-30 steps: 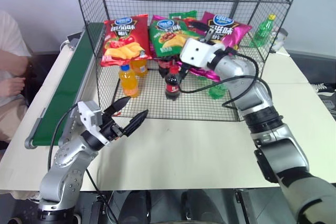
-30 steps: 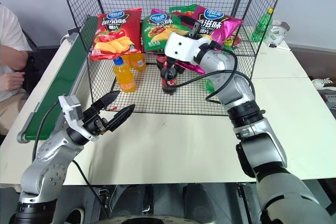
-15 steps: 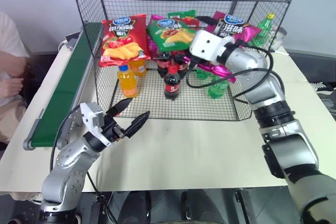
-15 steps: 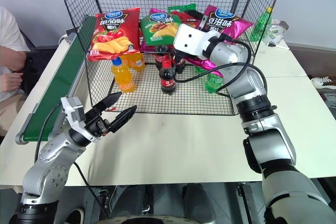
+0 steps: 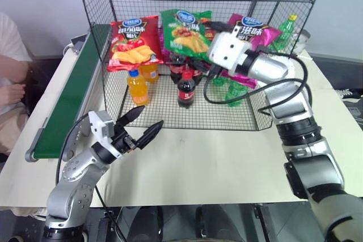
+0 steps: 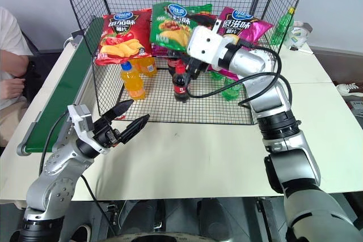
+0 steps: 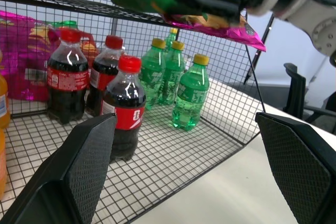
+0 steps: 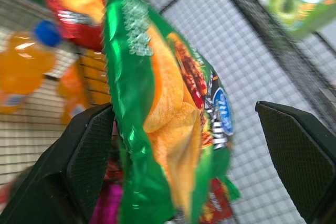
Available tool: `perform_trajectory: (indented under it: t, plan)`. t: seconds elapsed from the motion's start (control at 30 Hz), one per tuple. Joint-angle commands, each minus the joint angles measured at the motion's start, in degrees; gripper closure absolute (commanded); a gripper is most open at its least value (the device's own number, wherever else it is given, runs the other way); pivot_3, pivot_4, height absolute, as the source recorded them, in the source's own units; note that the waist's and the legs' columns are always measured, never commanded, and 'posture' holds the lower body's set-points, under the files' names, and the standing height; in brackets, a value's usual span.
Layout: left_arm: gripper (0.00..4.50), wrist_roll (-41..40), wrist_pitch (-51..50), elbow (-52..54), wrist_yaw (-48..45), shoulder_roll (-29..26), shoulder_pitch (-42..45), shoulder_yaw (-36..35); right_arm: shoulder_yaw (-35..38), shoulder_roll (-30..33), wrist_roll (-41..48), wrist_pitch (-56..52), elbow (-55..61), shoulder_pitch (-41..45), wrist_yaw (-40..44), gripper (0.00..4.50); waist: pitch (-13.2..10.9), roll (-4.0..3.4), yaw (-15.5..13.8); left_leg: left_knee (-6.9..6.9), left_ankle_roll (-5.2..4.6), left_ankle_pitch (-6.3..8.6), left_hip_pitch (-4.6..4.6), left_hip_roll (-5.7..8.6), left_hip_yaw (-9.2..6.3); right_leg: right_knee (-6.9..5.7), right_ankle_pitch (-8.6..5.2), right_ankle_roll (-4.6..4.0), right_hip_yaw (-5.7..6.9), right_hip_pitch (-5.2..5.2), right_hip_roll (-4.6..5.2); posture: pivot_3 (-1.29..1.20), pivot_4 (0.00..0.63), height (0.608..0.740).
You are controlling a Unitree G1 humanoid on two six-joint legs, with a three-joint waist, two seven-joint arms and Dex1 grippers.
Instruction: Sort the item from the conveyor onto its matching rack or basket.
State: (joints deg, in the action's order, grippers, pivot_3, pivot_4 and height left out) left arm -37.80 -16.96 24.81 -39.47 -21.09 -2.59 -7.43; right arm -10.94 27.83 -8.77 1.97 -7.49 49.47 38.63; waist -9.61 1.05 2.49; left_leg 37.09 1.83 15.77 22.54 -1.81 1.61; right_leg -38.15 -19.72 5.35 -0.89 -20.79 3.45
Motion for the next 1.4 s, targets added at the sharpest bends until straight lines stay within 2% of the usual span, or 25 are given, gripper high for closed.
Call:
perform_trajectory:
  t: [0.03,0.23,0.53,0.67,0.77,0.9,1.13,1.4]
  plan:
    - [0.0,0.05,0.95,1.1,-0.21,-0.16,0.2,0.03,1.16,-1.99,1.04,-0.24,0.89,1.47,-1.73,0.05,-0.01,-0.01,0.05,0.0,0.0,0.0,0.0,0.0,0.0,0.0,0.0,0.0,-0.01,-0.01,0.0,0.0,0.15,0.739]
    - [0.0,0.12,1.07,2.29,0.13,0.2,-1.17,0.32,1.48,-2.88,8.07,-0.26,5.21,-0.41,4.66,0.05,0.0,-0.01,-0.01,-0.01,0.0,0.0,0.01,0.0,0.0,0.02,0.0,0.0,0.0,-0.01,0.0,0.0,0.15,0.739]
    - [0.0,0.46,1.56,2.82,0.05,0.32,-1.89,0.53,3.17,0.81,11.84,1.26,11.5,-3.2,9.09,0.05,-0.01,-0.01,-0.06,0.0,-0.02,0.01,0.01,0.0,-0.02,0.02,0.0,0.0,0.01,0.0,0.01,0.0,0.15,0.739]
    - [0.0,0.13,1.17,4.17,-1.54,-2.24,-1.77,-0.81,4.12,8.18,7.12,6.48,13.06,-8.59,9.19,0.05,-0.01,0.01,-0.54,0.0,-0.03,0.02,0.02,0.02,-0.02,0.1,0.0,0.0,0.02,0.03,0.04,0.0,0.15,0.739]
    - [0.0,-0.31,1.1,5.21,-3.79,-6.32,-2.01,-3.14,5.24,13.16,2.9,9.67,15.57,-14.63,7.67,0.05,-0.01,0.0,-0.51,-0.01,-0.04,0.03,0.02,0.02,-0.02,0.13,0.0,0.0,0.01,0.05,0.05,0.0,0.15,0.739]
    - [0.0,-3.12,-0.03,5.7,-3.83,-9.66,-2.08,-7.69,8.23,17.72,-8.85,13.79,17.43,-18.19,-1.34,0.05,-0.08,-0.12,0.1,-0.03,-0.04,0.02,-0.01,0.0,-0.01,0.09,-0.01,-0.02,0.0,0.03,0.02,0.0,0.15,0.739]
    - [0.0,-3.27,-0.33,3.93,-3.51,-8.84,0.29,-5.62,8.09,20.28,-21.17,16.71,15.07,-18.02,-10.29,0.05,-0.11,-0.16,-0.26,0.01,-0.02,0.01,-0.06,0.02,0.02,0.06,-0.01,-0.02,-0.03,0.07,0.0,0.0,0.15,0.739]
    - [0.0,-2.88,0.22,2.32,-4.19,-8.92,0.45,-6.08,8.14,20.53,-22.45,17.53,14.71,-20.81,-11.43,0.05,-0.12,-0.16,-0.25,0.02,-0.02,0.01,-0.05,0.03,0.03,0.07,-0.01,-0.01,-0.03,0.08,0.0,0.0,0.15,0.739]
